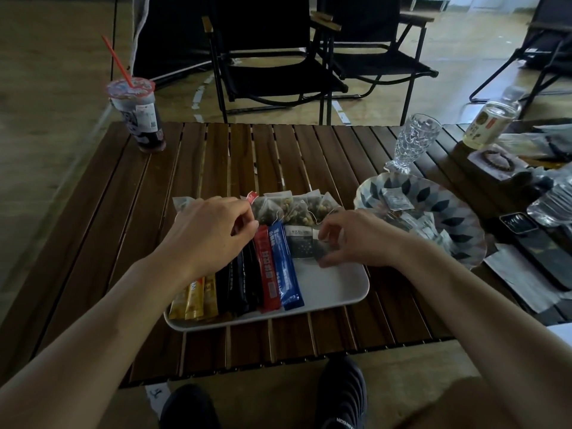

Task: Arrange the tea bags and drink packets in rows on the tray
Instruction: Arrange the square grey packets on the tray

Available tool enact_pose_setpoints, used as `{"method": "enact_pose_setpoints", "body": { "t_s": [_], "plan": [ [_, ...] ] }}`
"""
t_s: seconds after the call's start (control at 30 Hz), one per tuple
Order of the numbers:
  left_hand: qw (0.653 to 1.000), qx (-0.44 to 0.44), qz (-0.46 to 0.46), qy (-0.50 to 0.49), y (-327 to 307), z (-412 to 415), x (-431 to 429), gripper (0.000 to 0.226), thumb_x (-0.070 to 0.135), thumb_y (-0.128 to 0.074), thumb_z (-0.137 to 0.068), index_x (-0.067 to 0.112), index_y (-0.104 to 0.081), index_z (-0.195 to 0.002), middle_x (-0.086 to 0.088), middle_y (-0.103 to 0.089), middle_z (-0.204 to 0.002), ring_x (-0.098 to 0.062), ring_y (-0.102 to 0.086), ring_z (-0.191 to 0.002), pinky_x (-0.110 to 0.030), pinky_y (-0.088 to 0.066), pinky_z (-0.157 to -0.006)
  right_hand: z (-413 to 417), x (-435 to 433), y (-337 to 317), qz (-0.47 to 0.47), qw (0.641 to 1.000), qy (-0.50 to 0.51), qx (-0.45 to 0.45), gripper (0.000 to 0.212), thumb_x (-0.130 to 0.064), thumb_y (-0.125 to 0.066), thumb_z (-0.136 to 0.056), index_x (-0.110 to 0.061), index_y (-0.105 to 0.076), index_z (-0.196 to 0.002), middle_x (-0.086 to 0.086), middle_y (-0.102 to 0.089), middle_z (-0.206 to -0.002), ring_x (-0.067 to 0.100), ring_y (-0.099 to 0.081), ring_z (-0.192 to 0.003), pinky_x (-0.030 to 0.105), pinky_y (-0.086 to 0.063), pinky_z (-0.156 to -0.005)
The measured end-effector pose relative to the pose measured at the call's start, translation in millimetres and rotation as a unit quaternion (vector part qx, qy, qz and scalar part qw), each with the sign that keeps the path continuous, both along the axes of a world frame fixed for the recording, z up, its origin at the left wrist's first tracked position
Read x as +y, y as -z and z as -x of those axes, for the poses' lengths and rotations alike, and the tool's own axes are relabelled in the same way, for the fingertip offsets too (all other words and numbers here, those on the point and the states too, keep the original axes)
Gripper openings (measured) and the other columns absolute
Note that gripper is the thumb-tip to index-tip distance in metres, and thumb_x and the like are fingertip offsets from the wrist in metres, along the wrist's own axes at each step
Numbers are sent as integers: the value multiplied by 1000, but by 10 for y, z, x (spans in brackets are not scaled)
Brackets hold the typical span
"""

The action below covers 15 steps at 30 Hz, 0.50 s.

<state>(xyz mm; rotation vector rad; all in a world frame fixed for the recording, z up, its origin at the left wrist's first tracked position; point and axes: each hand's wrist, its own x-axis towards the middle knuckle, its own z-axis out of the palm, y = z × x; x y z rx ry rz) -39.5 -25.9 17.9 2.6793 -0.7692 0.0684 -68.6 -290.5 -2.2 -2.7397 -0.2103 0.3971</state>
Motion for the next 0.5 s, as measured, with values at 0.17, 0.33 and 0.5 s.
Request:
{"method": "enact_pose_setpoints", "body": {
  "t_s": [0.17, 0.33, 0.5],
  "plan": [
    [1000, 9, 9, 8, -15, 11, -6, 19, 47, -50, -93, 30, -60, -93, 14, -61, -90, -2, -56, -81, -34, -52, -78, -55, -24, 113, 13, 1000, -3, -24, 35, -30, -80, -78, -28, -67, -110, -8, -63, -106, 6, -59, -92, 19, -46, -72],
    [1000, 22, 7, 16, -10, 0, 9, 21, 49, -48, -91, 31, -59, -93, 15, -59, -90, 0, -56, -81, -30, -52, -74, -101, -30, 128, 18, 999, -5, -29, 49, -29, -79, -80, -27, -62, -125, -9, -57, -113, 4, -52, -94, 22, -41, -78],
    [1000, 16, 1, 16, -2, -21, -36, 22, 51, -47, -91, 33, -59, -93, 15, -60, -90, -1, -56, -81, -32, -52, -75, -85, -88, 62, -11, 999, -2, -30, 39, -31, -76, -83, -27, -65, -120, -16, -56, -101, -3, -50, -80, 16, -39, -70]
  ]
}}
